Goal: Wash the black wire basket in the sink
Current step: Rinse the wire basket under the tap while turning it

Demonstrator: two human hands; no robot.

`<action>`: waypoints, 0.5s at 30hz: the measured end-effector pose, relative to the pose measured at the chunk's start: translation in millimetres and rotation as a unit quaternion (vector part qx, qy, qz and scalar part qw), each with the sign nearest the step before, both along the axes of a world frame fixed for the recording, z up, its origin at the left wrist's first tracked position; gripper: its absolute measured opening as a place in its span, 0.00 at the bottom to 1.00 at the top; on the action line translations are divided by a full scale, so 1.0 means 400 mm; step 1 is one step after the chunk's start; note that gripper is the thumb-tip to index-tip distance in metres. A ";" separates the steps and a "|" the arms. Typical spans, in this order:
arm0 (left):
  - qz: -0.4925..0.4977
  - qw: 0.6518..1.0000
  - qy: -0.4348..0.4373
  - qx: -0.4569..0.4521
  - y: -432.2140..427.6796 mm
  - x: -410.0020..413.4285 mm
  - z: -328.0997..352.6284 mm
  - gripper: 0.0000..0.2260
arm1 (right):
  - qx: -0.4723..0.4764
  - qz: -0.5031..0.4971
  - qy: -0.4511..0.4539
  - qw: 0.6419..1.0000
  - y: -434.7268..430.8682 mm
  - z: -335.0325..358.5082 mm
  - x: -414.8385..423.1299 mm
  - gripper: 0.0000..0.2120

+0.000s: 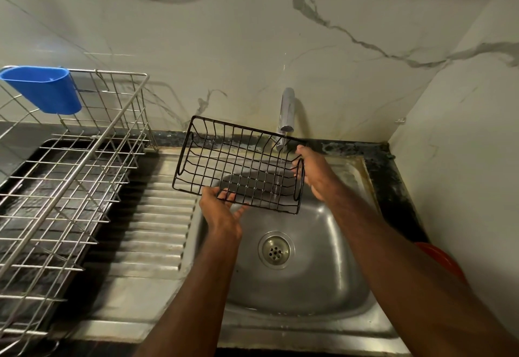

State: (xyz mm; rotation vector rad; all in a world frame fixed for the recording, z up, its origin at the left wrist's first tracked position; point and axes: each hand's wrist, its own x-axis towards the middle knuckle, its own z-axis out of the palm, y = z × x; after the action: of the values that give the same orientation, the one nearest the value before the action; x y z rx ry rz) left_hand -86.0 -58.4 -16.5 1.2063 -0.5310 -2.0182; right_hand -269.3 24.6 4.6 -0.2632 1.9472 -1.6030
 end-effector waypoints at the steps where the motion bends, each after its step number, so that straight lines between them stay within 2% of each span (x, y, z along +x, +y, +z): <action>1: 0.002 1.000 0.001 0.002 0.000 -0.001 0.000 0.07 | -0.002 0.001 -0.009 1.000 -0.002 -0.003 0.002 0.11; 11: 0.029 0.999 0.022 0.017 0.000 -0.006 -0.002 0.05 | -0.027 -0.029 -0.059 0.997 -0.015 -0.014 0.004 0.14; 15: 0.035 0.999 0.023 0.014 0.007 -0.010 0.010 0.05 | -0.037 -0.026 -0.067 0.997 -0.016 -0.023 -0.002 0.19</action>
State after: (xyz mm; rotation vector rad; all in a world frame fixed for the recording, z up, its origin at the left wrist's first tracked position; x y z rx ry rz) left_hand -90.1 -55.7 -12.5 1.1762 -0.4346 -1.9950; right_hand -269.9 18.2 -4.4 -0.1304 1.8102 -1.6837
